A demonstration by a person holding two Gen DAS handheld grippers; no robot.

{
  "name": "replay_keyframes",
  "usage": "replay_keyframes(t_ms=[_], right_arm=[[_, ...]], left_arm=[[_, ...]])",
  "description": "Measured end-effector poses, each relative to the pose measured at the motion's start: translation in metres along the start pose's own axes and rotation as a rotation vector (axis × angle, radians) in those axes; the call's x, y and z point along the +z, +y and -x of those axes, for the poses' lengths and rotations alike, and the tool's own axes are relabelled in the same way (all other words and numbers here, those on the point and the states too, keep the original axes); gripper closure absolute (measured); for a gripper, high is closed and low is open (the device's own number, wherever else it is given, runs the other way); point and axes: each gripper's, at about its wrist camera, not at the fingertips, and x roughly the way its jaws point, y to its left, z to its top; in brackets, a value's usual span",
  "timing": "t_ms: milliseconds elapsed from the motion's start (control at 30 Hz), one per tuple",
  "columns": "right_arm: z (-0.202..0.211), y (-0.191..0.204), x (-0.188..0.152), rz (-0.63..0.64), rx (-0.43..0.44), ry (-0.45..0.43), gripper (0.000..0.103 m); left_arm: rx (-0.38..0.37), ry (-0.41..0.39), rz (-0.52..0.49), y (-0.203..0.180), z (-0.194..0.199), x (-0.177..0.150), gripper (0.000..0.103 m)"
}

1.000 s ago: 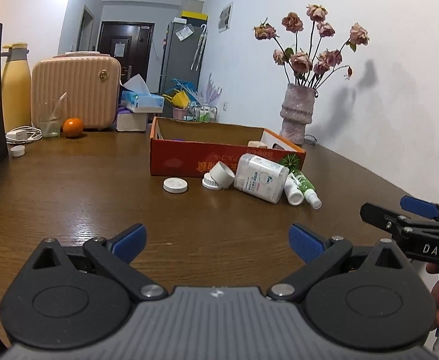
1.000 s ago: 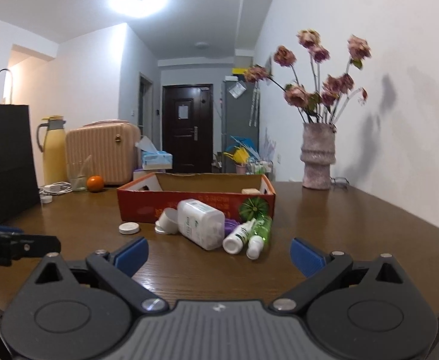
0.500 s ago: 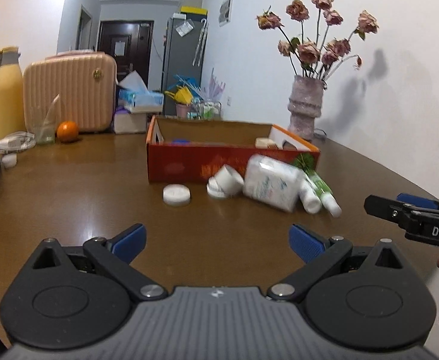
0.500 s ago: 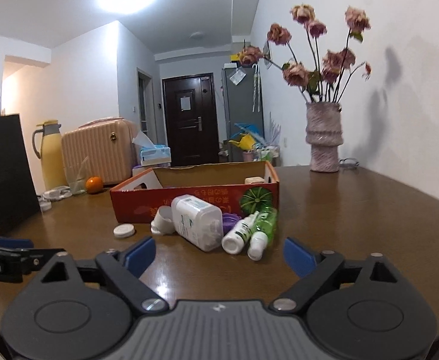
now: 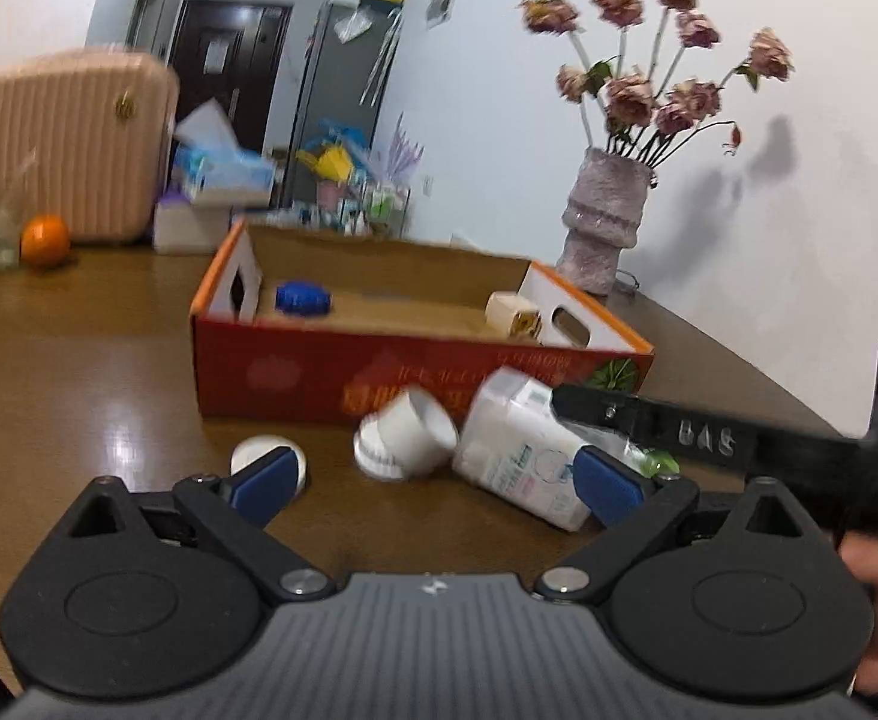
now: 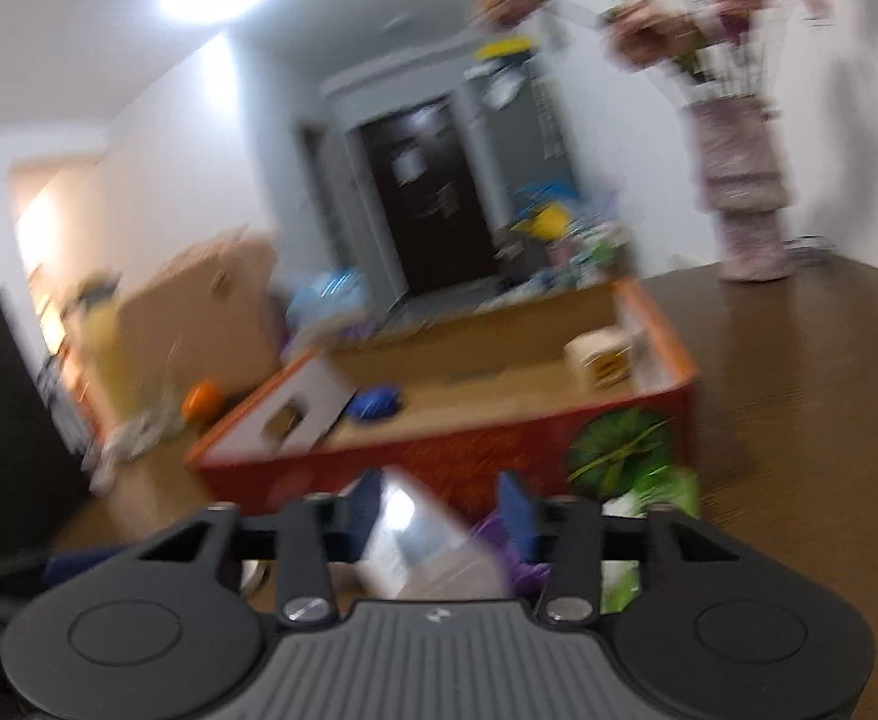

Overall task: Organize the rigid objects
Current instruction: 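Move the left gripper to the white pill bottle lying on the table, then grasp the white pill bottle with the left gripper and lift it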

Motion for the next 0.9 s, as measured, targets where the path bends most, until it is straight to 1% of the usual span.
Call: replay_keyframes(t_ms=[67, 133, 167, 200, 233, 267, 300, 367, 400, 467, 500, 567, 633, 667, 700, 733, 767, 800, 833, 900], right_arm=[[0.005, 0.014, -0.009, 0.079, 0.044, 0.011, 0.074], [0.015, 0.027, -0.017, 0.121, 0.113, 0.030, 0.074], [0.019, 0.032, -0.021, 0.112, 0.173, 0.047, 0.074], [0.021, 0.034, -0.025, 0.089, 0.211, 0.057, 0.074], [0.023, 0.033, -0.027, 0.058, 0.238, 0.059, 0.069], [0.024, 0.032, -0.029, 0.031, 0.251, 0.058, 0.068], [0.024, 0.031, -0.029, 0.012, 0.254, 0.056, 0.068], [0.023, 0.023, -0.026, -0.039, 0.208, 0.029, 0.068], [0.020, 0.017, -0.025, -0.073, 0.167, 0.022, 0.066], [0.014, 0.005, -0.022, -0.119, 0.108, 0.026, 0.066], [0.012, 0.001, -0.022, -0.140, 0.095, 0.032, 0.066], [0.009, -0.004, -0.019, -0.183, 0.108, 0.041, 0.064], [0.002, -0.003, -0.014, -0.174, 0.123, 0.013, 0.048], [-0.004, -0.002, -0.011, -0.152, 0.111, 0.000, 0.049], [-0.011, -0.001, -0.007, -0.134, 0.091, 0.004, 0.052], [-0.017, -0.001, -0.005, -0.125, 0.099, 0.022, 0.068], [-0.022, -0.003, -0.004, -0.130, 0.123, 0.046, 0.078], [-0.024, -0.004, -0.004, -0.147, 0.155, 0.067, 0.078], [-0.022, -0.003, -0.005, -0.160, 0.165, 0.075, 0.079], [-0.011, 0.002, -0.010, -0.123, 0.163, 0.075, 0.081]], left_arm=[[0.016, 0.027, 0.041, 0.012, 0.001, -0.006, 0.008], [0.034, 0.040, 0.073, 0.022, 0.002, -0.011, 0.011], [0.039, 0.049, 0.093, 0.028, 0.003, -0.013, 0.012], [0.041, 0.060, 0.110, 0.033, 0.002, -0.014, 0.015], [0.040, 0.070, 0.126, 0.036, 0.002, -0.016, 0.019], [0.038, 0.073, 0.135, 0.039, 0.002, -0.017, 0.020], [0.038, 0.075, 0.144, 0.040, 0.001, -0.016, 0.021], [0.024, 0.061, 0.157, 0.041, 0.003, -0.013, 0.023], [0.003, 0.048, 0.158, 0.040, 0.004, -0.011, 0.023], [-0.055, 0.026, 0.138, 0.034, 0.002, -0.006, 0.022], [-0.068, 0.025, 0.129, 0.030, 0.000, -0.006, 0.022], [-0.080, 0.059, 0.129, 0.024, -0.010, -0.004, 0.022], [-0.103, 0.074, 0.158, 0.022, -0.017, -0.005, 0.022], [-0.105, 0.074, 0.170, 0.021, -0.020, -0.005, 0.023], [-0.103, 0.069, 0.186, 0.021, -0.022, -0.006, 0.031], [-0.106, 0.065, 0.203, 0.021, -0.024, -0.006, 0.042], [-0.127, 0.066, 0.229, 0.022, -0.024, -0.006, 0.050], [-0.127, 0.068, 0.248, 0.022, -0.022, -0.006, 0.049], [-0.124, 0.064, 0.246, 0.022, -0.020, -0.006, 0.051], [-0.130, 0.052, 0.234, 0.020, -0.011, -0.010, 0.060]])
